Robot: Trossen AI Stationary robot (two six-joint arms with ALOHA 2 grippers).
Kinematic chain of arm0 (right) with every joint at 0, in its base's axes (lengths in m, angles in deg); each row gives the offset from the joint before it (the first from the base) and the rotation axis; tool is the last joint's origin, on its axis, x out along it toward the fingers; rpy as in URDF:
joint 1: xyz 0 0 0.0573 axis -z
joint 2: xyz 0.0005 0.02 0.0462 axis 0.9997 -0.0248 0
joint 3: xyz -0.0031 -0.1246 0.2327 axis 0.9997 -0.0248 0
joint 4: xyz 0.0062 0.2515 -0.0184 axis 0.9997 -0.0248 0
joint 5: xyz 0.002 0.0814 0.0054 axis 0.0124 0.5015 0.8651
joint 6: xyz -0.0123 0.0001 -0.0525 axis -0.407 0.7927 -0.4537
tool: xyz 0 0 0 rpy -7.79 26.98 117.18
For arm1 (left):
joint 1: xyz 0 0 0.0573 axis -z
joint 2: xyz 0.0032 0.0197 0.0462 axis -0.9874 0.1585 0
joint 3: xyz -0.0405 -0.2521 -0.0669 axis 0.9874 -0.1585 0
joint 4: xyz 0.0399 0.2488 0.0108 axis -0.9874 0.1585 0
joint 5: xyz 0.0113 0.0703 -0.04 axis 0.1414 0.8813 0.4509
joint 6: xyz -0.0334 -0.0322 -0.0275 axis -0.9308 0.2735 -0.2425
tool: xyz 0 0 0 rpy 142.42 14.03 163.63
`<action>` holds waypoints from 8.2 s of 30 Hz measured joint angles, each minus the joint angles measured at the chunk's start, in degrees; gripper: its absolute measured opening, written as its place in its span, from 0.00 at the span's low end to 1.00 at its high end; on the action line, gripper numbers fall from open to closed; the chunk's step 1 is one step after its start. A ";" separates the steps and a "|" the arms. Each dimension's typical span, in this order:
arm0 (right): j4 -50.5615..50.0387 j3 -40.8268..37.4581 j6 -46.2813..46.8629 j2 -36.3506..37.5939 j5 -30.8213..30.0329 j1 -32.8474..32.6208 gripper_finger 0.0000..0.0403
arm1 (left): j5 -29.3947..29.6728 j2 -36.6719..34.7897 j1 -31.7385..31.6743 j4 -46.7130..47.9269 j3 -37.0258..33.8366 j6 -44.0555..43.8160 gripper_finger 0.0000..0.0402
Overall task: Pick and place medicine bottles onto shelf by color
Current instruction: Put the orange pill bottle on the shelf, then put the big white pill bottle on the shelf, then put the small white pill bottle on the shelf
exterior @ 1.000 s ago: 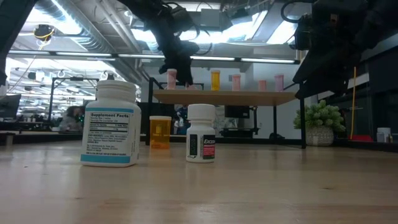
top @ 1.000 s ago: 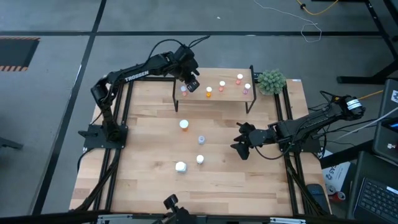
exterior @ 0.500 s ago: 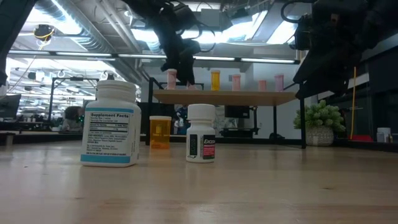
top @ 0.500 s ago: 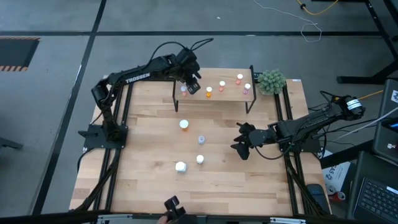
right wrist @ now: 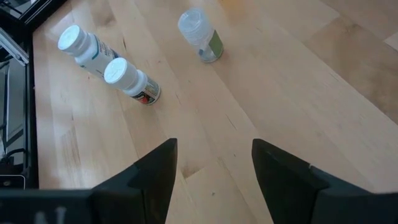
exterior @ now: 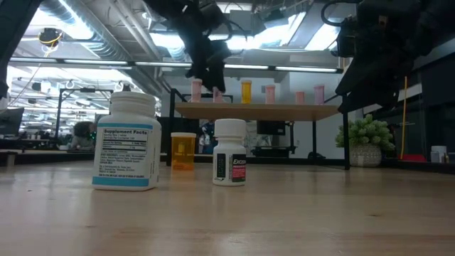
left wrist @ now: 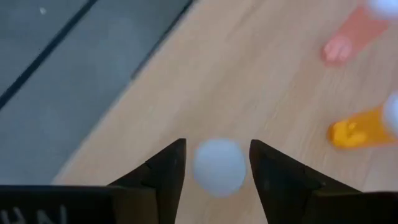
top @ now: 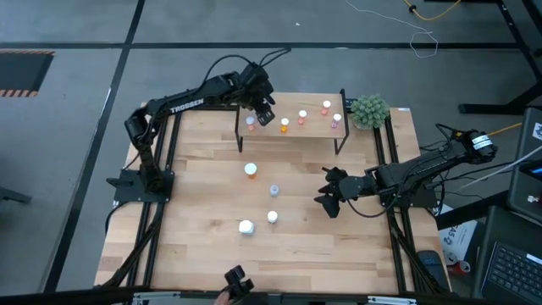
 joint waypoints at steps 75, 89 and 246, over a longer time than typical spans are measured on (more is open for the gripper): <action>1.31 35.95 -27.95 -45.94 2.53 -1.16 0.52 | 2.79 -43.25 48.30 3.41 -53.78 -27.12 0.41; 2.93 36.88 -21.01 -45.94 4.67 -1.14 0.37 | 3.60 -43.25 48.30 2.40 -53.78 -27.10 0.41; 12.34 23.67 -20.76 -34.95 -10.93 0.42 0.62 | 10.25 -34.12 45.98 -10.16 -53.78 -19.15 0.41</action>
